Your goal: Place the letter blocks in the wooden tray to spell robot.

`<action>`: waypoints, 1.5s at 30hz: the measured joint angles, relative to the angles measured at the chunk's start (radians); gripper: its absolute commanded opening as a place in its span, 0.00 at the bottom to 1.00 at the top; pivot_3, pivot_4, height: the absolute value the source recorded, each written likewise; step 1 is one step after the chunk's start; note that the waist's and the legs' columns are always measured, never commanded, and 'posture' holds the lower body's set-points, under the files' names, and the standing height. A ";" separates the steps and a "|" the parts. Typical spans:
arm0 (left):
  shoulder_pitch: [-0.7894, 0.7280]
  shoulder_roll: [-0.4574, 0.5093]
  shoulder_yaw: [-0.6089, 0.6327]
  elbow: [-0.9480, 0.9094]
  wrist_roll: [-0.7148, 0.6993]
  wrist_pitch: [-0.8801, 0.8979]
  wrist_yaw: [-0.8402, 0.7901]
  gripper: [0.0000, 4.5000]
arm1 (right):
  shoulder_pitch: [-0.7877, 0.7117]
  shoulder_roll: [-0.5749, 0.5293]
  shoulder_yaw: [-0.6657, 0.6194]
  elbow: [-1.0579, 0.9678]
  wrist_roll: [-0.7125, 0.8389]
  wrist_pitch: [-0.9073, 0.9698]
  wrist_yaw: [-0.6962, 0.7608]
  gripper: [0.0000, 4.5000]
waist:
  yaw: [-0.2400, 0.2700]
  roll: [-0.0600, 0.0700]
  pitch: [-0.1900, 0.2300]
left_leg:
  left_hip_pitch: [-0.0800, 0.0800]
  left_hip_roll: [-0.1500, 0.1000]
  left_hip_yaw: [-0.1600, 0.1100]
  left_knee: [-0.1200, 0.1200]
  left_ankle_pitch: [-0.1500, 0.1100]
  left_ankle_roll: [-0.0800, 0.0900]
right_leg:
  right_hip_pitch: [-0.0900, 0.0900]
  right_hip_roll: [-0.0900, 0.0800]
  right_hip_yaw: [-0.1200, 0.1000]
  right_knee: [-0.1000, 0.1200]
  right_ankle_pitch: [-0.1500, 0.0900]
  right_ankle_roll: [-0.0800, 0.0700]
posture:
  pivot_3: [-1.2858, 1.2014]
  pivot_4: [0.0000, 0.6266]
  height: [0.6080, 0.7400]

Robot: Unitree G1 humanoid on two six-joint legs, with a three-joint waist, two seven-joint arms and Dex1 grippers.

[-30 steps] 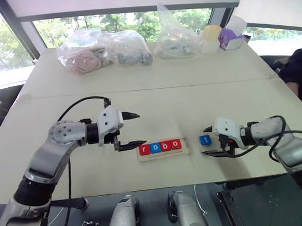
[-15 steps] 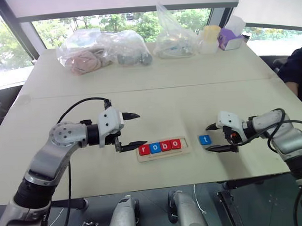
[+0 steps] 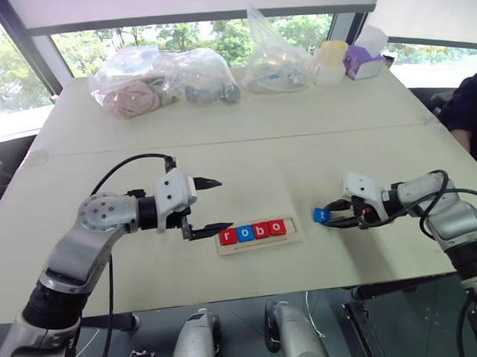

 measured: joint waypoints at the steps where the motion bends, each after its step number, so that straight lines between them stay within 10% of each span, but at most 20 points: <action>1: 0.000 0.000 0.000 0.000 0.000 0.000 0.000 1.00 | 0.002 0.000 -0.001 -0.003 0.000 0.001 0.000 0.24 | 0.000 0.000 0.000 | 0.000 0.000 0.000 0.000 0.000 0.000 | 0.000 0.000 0.000 0.000 0.000 0.000 | 0.52 0.24 1.00; 15: -0.004 -0.013 -0.002 0.003 0.005 -0.002 -0.002 1.00 | -0.018 -0.010 -0.004 -0.348 0.064 0.153 0.036 0.24 | 0.001 0.000 0.000 | 0.000 0.000 -0.001 0.000 0.000 0.000 | 0.000 0.000 0.000 0.001 0.000 0.000 | 0.52 0.24 1.00; 45: 0.024 -0.020 -0.001 -0.038 0.014 0.021 0.046 1.00 | -0.144 0.084 0.162 -0.128 -0.094 0.042 0.143 0.24 | 0.000 0.000 0.000 | 0.000 0.000 0.000 0.000 0.000 0.000 | 0.000 0.000 0.000 0.001 0.001 -0.001 | 0.52 0.24 1.00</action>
